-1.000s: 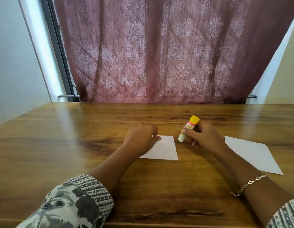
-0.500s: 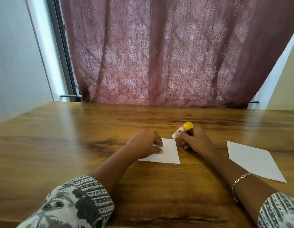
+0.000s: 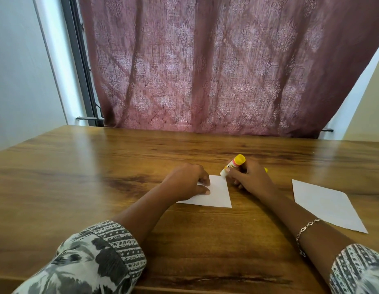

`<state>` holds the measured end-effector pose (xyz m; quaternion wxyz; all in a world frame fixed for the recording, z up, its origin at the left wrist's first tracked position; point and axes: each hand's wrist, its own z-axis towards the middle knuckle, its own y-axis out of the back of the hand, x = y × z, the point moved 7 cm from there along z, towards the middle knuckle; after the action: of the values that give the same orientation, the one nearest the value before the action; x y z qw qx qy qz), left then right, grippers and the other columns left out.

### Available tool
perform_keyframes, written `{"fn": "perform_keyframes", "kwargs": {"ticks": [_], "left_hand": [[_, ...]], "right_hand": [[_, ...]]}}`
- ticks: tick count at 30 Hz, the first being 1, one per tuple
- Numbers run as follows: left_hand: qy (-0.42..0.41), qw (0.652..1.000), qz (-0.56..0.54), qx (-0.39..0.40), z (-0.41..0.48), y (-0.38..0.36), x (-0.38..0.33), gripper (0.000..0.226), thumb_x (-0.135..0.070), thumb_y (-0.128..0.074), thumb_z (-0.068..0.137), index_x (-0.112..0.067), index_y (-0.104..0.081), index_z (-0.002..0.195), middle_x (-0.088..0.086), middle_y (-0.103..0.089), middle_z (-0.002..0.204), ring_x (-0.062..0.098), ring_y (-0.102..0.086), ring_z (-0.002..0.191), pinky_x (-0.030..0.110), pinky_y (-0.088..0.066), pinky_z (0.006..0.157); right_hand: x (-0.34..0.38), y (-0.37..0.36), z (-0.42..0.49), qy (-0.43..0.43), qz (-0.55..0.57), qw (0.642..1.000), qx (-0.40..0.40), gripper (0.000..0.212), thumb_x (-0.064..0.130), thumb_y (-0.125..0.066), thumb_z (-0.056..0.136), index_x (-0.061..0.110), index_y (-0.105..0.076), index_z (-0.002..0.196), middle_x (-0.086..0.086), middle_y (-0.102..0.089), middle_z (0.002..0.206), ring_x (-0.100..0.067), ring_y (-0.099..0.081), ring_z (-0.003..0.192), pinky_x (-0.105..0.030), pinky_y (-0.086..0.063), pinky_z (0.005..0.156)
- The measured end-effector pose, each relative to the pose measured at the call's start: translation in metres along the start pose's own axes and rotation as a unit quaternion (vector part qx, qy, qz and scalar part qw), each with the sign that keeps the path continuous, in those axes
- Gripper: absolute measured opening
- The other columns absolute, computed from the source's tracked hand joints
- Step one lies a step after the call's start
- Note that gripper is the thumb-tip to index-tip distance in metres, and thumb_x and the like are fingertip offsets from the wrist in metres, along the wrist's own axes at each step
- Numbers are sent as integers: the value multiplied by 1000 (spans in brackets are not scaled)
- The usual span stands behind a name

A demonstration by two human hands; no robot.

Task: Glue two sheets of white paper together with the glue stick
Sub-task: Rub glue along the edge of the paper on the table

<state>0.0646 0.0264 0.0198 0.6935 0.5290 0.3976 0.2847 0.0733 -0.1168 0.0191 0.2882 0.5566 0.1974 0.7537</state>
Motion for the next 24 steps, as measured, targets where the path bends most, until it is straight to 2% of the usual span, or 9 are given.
{"fn": "perform_keyframes", "kwargs": {"ticks": [5, 10, 20, 24], "left_hand": [[0, 1000, -1, 2, 1, 0, 0, 32, -27, -60, 85, -15, -62, 114, 2, -59, 125, 19, -53, 110, 31, -46, 93], [-1, 1000, -6, 1, 0, 0, 0, 31, -26, -60, 85, -15, -62, 114, 2, -59, 124, 18, -53, 110, 29, -44, 91], [-5, 1000, -10, -6, -1, 1, 0, 30, -27, -61, 84, -15, -63, 112, 2, -60, 122, 17, -53, 108, 29, -44, 89], [-6, 1000, -11, -6, -1, 1, -1, 30, -26, -61, 84, -15, -63, 112, 2, -60, 122, 17, -53, 108, 29, -44, 88]], "right_hand": [[2, 1, -2, 5, -4, 1000, 3, 13, 25, -58, 85, 15, -56, 93, 4, -56, 70, -10, -53, 59, -19, -40, 51], [1, 2, -3, 8, 8, 1000, 2, 17, 25, -59, 84, 10, -58, 92, -5, -61, 75, -14, -55, 61, -22, -45, 54], [5, 3, -9, 18, 5, 1000, 4, 19, 26, -59, 84, 9, -58, 92, 0, -58, 69, -11, -53, 56, -20, -44, 53], [8, 3, -14, 20, -8, 1000, 12, 22, 27, -59, 84, 7, -58, 93, -5, -60, 74, -13, -54, 58, -23, -45, 55]]}}
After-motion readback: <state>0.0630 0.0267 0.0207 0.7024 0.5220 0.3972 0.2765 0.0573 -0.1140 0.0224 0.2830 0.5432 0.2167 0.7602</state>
